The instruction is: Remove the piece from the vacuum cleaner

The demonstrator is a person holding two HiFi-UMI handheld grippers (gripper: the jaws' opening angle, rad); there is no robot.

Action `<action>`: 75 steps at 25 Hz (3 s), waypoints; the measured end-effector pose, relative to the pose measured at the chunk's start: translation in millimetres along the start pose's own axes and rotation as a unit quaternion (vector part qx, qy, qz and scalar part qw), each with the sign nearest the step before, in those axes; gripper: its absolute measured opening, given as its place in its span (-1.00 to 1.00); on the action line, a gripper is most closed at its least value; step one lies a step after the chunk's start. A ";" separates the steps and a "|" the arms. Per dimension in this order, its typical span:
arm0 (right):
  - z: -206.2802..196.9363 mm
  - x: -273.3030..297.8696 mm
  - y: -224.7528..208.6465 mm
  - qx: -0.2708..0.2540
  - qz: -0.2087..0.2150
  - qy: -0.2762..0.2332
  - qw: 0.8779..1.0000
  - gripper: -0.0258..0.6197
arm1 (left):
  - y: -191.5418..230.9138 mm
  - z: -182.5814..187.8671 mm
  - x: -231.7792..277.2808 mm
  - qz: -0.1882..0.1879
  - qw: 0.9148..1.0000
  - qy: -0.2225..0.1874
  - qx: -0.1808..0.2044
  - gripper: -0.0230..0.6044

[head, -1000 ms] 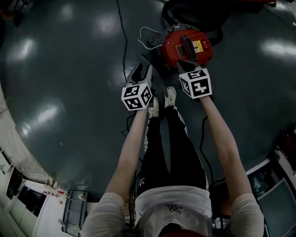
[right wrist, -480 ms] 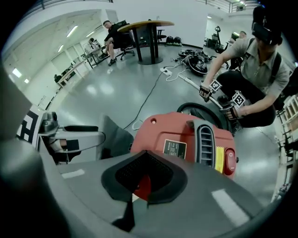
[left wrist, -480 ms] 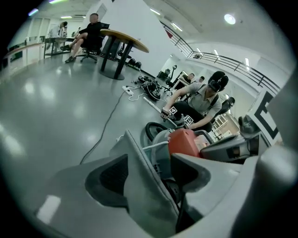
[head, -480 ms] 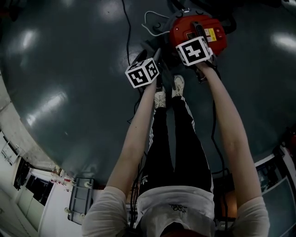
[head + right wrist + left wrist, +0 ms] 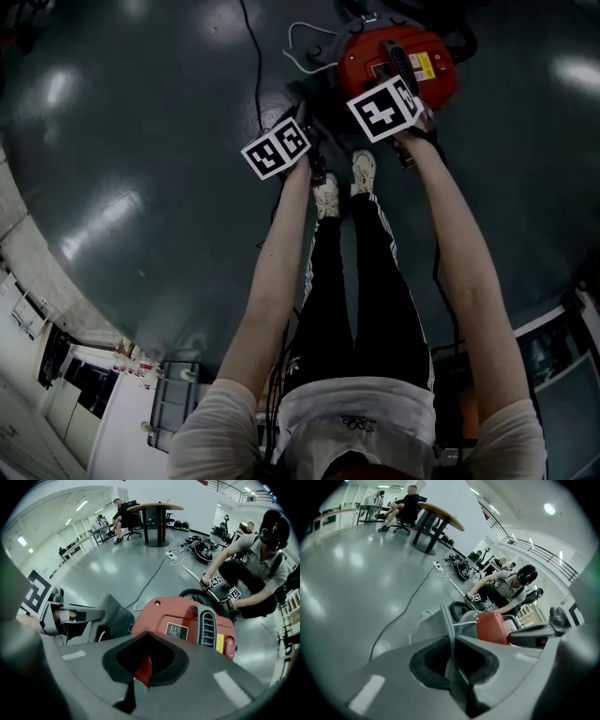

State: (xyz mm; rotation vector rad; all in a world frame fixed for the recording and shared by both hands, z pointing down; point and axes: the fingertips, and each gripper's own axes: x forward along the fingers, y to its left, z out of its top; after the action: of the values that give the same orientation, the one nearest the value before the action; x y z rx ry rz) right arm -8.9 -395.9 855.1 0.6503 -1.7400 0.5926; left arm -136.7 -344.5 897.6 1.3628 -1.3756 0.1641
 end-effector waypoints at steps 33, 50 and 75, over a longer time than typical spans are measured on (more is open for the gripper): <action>22.7 -163.2 16.8 0.092 -0.070 -0.197 0.973 -0.85 | -51.8 71.6 -208.5 0.020 0.978 -0.108 0.180 -0.85; 60.4 -493.1 72.4 0.086 -0.040 -0.462 0.882 -0.85 | -305.8 182.6 -451.9 -0.052 0.847 -0.371 0.376 -0.85; 43.1 -584.4 94.6 0.038 -0.046 -0.565 0.823 -0.85 | -370.1 168.2 -522.3 -0.084 0.792 -0.445 0.411 -0.83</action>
State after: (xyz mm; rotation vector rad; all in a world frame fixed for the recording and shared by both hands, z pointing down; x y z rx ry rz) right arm 23.3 -283.8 273.1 1.2961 -2.7556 0.1634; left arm -114.7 -273.8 239.9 2.4920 -2.0590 -0.0305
